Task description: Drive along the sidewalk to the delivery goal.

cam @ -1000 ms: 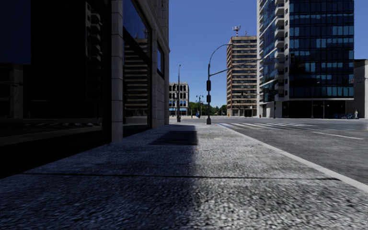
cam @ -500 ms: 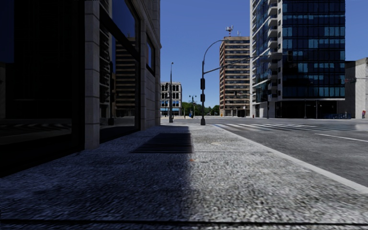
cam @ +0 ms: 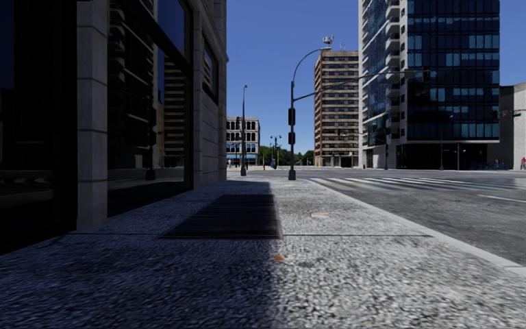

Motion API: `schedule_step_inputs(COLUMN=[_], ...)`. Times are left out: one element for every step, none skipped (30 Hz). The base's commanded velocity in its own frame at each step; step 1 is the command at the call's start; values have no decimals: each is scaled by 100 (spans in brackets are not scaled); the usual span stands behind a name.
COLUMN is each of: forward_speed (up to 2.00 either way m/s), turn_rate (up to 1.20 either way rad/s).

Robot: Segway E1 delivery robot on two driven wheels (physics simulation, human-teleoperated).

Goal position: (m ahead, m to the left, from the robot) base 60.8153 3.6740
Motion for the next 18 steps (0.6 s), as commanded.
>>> schedule_step_inputs(forward_speed=[200,200,200,200,200,200,200,200,200,200,200,200,200,200,200,200,200,200], turn_rate=[0,0,0,0,0,0,0,0,0,0,0,0,0,0,0,0,0,0])
